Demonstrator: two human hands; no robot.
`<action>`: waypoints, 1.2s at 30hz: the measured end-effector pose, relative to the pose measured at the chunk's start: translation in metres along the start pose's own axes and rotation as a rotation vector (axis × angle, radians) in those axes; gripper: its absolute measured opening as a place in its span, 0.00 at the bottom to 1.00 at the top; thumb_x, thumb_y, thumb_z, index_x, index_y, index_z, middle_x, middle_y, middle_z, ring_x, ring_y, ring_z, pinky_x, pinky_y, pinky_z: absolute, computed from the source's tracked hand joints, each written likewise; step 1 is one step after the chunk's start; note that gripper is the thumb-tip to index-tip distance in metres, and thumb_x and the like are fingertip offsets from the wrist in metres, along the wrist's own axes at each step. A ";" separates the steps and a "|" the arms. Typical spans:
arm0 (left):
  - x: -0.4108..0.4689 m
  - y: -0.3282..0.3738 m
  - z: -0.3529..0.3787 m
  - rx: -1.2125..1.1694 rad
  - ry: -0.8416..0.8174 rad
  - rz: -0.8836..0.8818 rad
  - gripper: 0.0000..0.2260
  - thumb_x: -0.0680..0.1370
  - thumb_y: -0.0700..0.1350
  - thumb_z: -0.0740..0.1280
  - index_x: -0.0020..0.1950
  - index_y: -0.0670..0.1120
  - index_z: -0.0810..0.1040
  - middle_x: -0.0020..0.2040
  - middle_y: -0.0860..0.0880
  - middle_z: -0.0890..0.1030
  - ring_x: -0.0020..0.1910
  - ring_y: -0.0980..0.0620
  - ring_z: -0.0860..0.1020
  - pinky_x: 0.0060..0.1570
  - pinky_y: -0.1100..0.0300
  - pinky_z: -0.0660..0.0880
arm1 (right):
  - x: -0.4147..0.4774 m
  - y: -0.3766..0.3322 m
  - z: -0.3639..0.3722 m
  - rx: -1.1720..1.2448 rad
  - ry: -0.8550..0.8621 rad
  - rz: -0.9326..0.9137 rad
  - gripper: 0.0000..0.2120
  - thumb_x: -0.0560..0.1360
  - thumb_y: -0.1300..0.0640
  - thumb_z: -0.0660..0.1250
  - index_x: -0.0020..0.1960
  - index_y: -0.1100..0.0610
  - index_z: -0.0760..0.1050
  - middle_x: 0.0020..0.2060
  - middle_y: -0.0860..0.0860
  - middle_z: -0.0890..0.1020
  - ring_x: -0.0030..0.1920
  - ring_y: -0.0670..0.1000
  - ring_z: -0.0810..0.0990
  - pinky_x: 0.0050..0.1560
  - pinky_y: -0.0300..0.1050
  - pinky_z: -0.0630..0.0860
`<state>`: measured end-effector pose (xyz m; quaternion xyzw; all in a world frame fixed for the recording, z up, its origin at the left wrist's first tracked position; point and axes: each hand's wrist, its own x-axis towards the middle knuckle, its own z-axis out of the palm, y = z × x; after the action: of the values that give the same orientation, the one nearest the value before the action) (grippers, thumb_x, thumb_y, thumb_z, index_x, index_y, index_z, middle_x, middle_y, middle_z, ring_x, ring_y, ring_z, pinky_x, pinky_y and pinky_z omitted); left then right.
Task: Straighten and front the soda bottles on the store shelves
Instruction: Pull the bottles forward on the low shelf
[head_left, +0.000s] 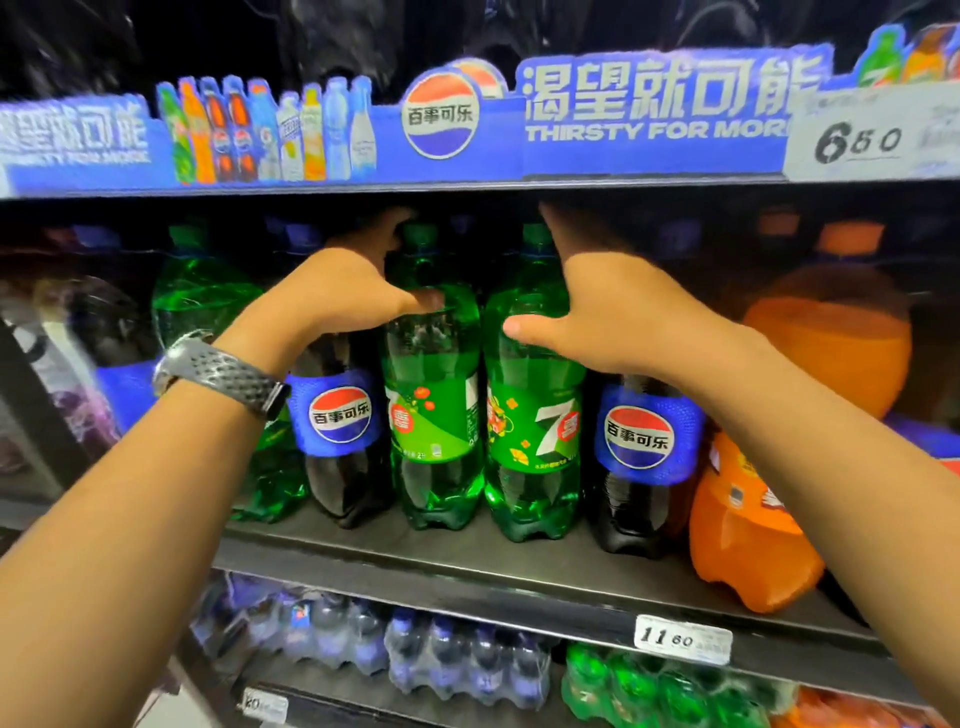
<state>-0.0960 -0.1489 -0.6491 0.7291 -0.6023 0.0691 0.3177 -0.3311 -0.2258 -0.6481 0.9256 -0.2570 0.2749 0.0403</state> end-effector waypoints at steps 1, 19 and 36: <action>0.002 0.000 0.000 -0.007 -0.008 -0.007 0.42 0.67 0.55 0.77 0.75 0.51 0.58 0.71 0.47 0.69 0.69 0.51 0.69 0.63 0.60 0.68 | 0.006 0.001 0.002 0.008 -0.022 0.008 0.53 0.69 0.37 0.69 0.78 0.57 0.39 0.77 0.54 0.45 0.77 0.53 0.48 0.75 0.49 0.54; 0.006 0.008 0.002 0.106 0.037 0.008 0.45 0.59 0.72 0.71 0.71 0.57 0.62 0.70 0.52 0.70 0.67 0.49 0.70 0.65 0.54 0.70 | 0.039 0.010 0.012 -0.039 -0.155 0.222 0.65 0.52 0.25 0.71 0.76 0.53 0.46 0.76 0.52 0.58 0.73 0.56 0.62 0.69 0.51 0.65; -0.035 -0.010 -0.001 0.037 0.254 0.094 0.36 0.72 0.64 0.66 0.76 0.53 0.59 0.73 0.48 0.66 0.71 0.48 0.63 0.66 0.62 0.61 | 0.034 0.012 0.006 0.003 -0.207 0.225 0.63 0.57 0.29 0.72 0.77 0.51 0.41 0.77 0.51 0.51 0.75 0.56 0.55 0.72 0.53 0.59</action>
<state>-0.0952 -0.1188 -0.6691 0.6912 -0.5892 0.1866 0.3745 -0.3096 -0.2533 -0.6360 0.9143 -0.3617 0.1812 -0.0188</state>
